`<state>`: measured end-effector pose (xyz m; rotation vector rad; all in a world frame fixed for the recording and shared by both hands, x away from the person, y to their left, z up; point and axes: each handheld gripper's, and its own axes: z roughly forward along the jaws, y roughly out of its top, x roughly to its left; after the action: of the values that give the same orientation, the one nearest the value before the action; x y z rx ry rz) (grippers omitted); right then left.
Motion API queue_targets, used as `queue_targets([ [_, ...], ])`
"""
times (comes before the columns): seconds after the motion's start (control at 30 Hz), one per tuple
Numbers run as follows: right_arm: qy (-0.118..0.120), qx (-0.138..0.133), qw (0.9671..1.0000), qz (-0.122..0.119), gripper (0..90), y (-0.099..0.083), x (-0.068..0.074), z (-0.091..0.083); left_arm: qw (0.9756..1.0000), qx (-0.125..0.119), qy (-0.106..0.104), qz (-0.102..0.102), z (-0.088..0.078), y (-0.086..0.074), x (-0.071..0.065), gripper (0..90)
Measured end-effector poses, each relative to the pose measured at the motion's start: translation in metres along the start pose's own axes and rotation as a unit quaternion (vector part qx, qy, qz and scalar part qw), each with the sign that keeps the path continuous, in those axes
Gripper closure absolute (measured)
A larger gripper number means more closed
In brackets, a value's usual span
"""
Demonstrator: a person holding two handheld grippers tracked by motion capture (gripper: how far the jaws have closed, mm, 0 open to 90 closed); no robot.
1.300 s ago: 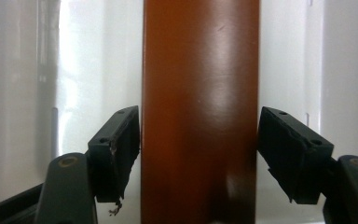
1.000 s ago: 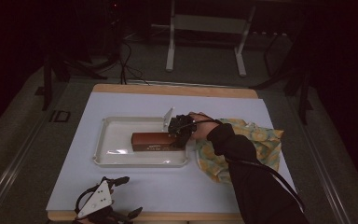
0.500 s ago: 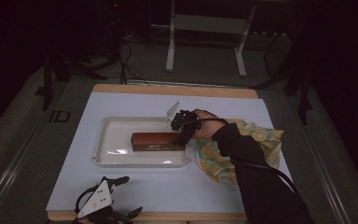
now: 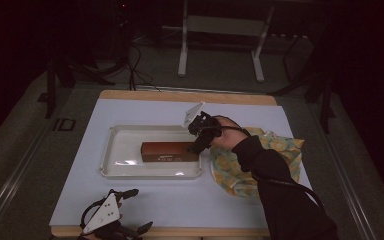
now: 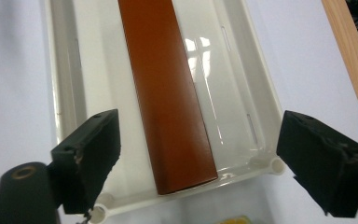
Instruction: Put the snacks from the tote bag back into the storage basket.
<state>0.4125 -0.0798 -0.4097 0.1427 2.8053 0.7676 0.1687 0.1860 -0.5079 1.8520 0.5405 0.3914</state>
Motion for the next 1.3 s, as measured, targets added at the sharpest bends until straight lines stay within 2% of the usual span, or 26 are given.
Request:
queue_targets([
  [0.07,0.002,-0.003,1.0,0.005,13.5,-0.003,0.001,-0.001,1.0,0.0,0.0,-0.001,0.0,0.0,0.0,1.3],
  [0.2,-0.018,-0.009,0.9998,0.006,13.5,-0.011,0.004,-0.006,1.0,0.001,0.0,-0.001,0.0,0.0,0.0,1.4],
  [0.37,-0.031,-0.015,0.9989,0.03,13.5,-0.021,0.003,-0.013,1.0,0.002,0.0,0.0,0.001,0.0,0.0,1.3],
  [0.53,-0.065,-0.033,0.9954,0.062,13.5,-0.029,0.006,-0.026,1.0,0.003,0.0,0.0,0.001,0.0,0.0,1.3],
  [0.63,-0.081,-0.037,0.9936,0.069,13.5,-0.033,0.009,-0.031,1.0,0.003,0.0,0.0,0.001,0.0,0.0,1.3],
  [0.8,-0.088,-0.05,0.9914,0.083,13.5,-0.044,0.013,-0.037,1.0,0.002,0.0,0.0,0.001,0.0,0.0,1.3],
  [0.93,-0.094,-0.075,0.9878,0.099,13.5,-0.053,0.017,-0.045,1.0,0.003,-0.001,0.0,0.001,0.0,0.0,1.3],
  [1.07,-0.097,-0.095,0.9853,0.103,13.5,-0.065,0.021,-0.051,1.0,0.003,0.0,0.0,0.001,0.0,0.0,1.3],
  [1.3,-0.115,-0.134,0.9768,0.121,13.5,-0.087,0.031,-0.064,1.0,0.003,0.0,0.0,0.001,0.0,0.0,1.3],
])
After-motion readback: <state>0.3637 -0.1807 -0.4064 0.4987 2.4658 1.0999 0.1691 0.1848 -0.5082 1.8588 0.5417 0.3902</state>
